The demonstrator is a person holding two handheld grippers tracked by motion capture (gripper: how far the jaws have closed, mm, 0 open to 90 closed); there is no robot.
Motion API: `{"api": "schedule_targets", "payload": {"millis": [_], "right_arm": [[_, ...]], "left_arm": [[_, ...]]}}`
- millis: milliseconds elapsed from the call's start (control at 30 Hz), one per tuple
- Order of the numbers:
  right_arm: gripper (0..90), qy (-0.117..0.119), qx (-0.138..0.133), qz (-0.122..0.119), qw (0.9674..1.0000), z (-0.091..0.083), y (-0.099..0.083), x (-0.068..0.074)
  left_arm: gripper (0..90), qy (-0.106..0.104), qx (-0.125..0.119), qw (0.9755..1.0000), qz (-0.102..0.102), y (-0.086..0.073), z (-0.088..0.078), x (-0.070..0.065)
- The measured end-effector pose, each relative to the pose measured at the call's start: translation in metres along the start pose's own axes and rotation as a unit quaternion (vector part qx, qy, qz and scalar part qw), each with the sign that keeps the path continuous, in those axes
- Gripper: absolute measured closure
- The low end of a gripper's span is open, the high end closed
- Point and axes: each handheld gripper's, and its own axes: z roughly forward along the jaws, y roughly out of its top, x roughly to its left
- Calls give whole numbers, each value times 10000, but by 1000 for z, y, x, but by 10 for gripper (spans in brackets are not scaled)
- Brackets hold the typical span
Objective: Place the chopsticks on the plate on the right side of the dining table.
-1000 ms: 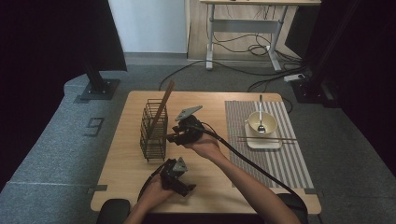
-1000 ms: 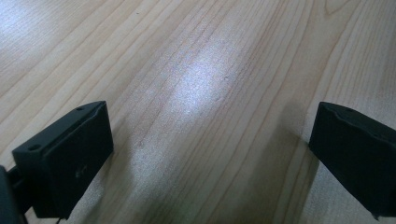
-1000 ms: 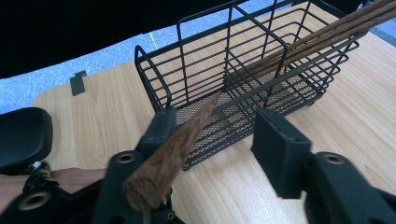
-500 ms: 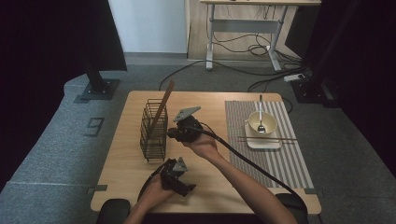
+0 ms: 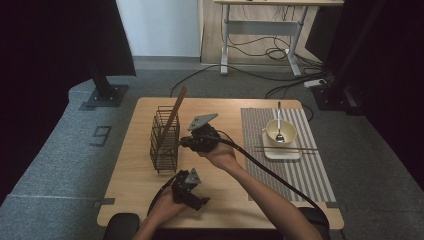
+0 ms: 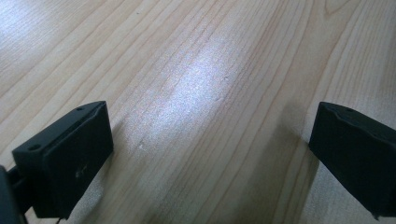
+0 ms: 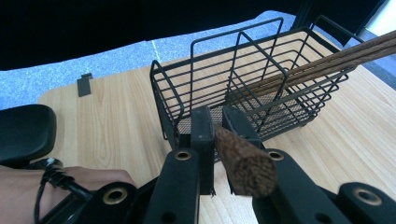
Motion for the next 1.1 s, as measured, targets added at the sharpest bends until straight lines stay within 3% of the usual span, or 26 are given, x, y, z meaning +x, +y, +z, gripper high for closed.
{"api": "schedule_targets", "payload": {"millis": [300, 1100], "right_arm": [[825, 39, 8, -80, 10000, -14, 5, 3], [825, 69, -187, 43, 9998, -68, 11, 1]], "left_arm": [[0, -3, 2, 10000, 7, 0, 0, 0], [0, 6, 1, 10000, 10, 0, 0, 0]]}}
